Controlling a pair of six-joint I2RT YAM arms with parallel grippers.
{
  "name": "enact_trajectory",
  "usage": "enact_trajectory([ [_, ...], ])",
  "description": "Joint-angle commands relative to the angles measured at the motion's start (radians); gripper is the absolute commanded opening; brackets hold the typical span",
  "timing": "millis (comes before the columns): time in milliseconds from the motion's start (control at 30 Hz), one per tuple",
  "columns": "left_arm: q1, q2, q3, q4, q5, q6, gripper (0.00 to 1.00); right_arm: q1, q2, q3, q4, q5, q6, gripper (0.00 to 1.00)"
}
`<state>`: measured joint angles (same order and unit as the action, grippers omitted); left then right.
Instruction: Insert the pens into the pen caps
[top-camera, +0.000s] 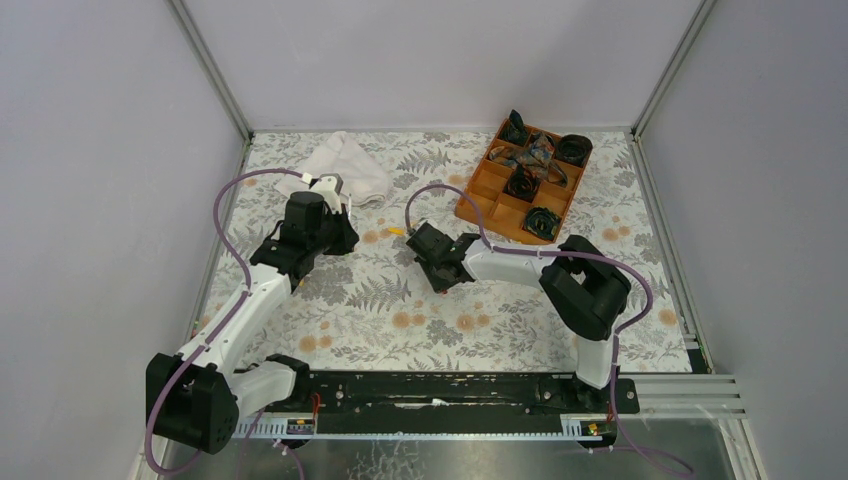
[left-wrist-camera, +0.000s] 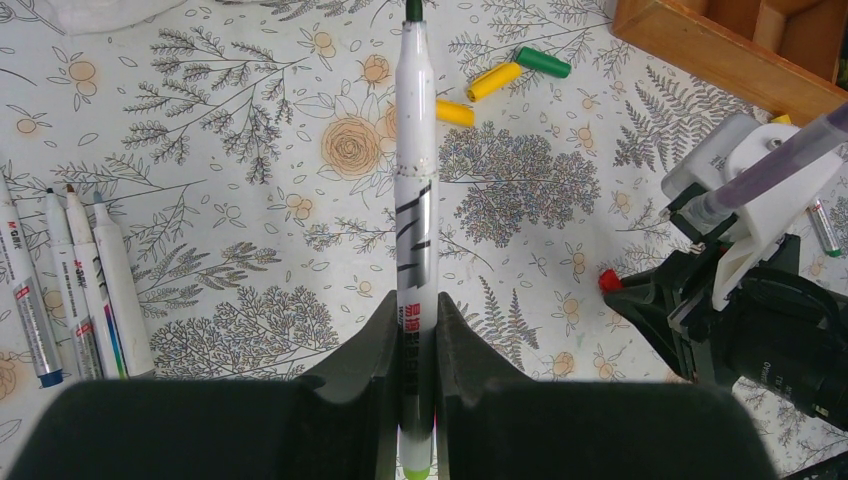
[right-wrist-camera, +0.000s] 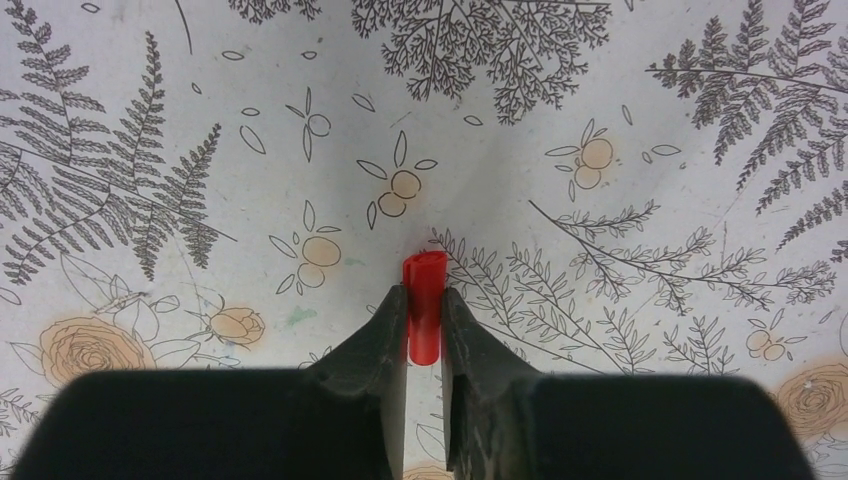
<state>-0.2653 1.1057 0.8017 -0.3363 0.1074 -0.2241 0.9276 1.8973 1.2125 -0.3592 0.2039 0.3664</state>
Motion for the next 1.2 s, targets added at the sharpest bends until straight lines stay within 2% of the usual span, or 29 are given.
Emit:
enact_trajectory([
  [0,0.004,-0.016,0.025,0.0,-0.019,-0.001,0.0,0.007,-0.005,0.014,-0.028,0.047,0.035,0.14],
  [167,0.003,-0.024,0.026,0.017,0.051,0.012,0.0,0.005,-0.064,0.016,-0.029,0.02,0.048,0.0],
  [333,-0.003,-0.076,0.005,0.078,0.197,0.028,0.0,0.0,-0.175,0.039,-0.045,0.0,0.058,0.0],
  [500,-0.047,-0.146,-0.028,0.162,0.426,0.054,0.0,-0.006,-0.327,0.09,-0.041,-0.027,0.07,0.0],
  [633,-0.076,-0.183,-0.053,0.216,0.591,0.055,0.0,-0.01,-0.435,0.12,0.028,-0.067,0.082,0.0],
  [800,-0.101,-0.182,-0.056,0.228,0.665,0.057,0.0,-0.024,-0.54,0.12,0.141,-0.09,0.12,0.0],
  [1000,-0.126,-0.184,-0.059,0.239,0.708,0.055,0.0,-0.032,-0.652,0.012,0.367,-0.064,0.182,0.0],
  [1167,-0.139,-0.182,-0.061,0.24,0.723,0.058,0.0,-0.033,-0.682,-0.049,0.497,-0.049,0.23,0.0],
])
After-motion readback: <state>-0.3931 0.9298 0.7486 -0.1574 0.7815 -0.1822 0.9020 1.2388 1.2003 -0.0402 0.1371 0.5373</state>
